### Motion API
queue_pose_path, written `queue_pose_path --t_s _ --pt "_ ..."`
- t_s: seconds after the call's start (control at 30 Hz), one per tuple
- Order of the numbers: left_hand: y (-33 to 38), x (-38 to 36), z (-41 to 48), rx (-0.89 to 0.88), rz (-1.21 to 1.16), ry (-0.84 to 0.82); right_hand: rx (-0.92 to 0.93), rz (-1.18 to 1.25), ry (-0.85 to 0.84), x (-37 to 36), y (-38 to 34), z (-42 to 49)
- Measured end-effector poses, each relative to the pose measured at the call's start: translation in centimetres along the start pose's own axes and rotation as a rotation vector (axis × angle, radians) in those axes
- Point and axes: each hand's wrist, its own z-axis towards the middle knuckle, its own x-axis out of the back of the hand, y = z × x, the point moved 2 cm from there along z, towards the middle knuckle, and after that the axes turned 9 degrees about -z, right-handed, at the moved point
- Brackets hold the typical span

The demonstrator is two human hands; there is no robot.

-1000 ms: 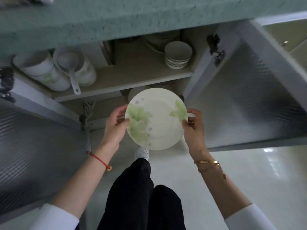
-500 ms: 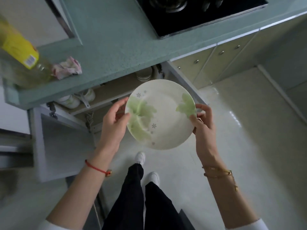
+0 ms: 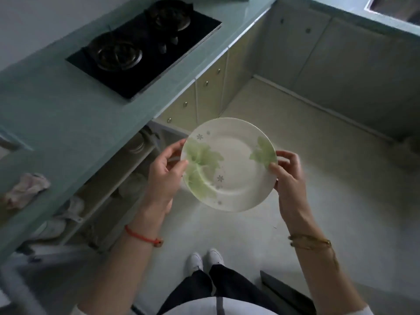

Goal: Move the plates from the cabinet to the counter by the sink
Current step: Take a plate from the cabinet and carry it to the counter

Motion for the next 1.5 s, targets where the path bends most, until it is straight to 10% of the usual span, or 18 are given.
queue_pose_path --t_s 0.53,1.5 --pt "0.9 -17.0 14.5 0.067 0.035 -0.311 -0.021 0.087 0.347 8.7 -3.1 12.4" --pt "6.2 -56.1 59.0 -0.058 0.014 -0.326 0.071 0.040 0.358 21.0 -19.2 66.8"
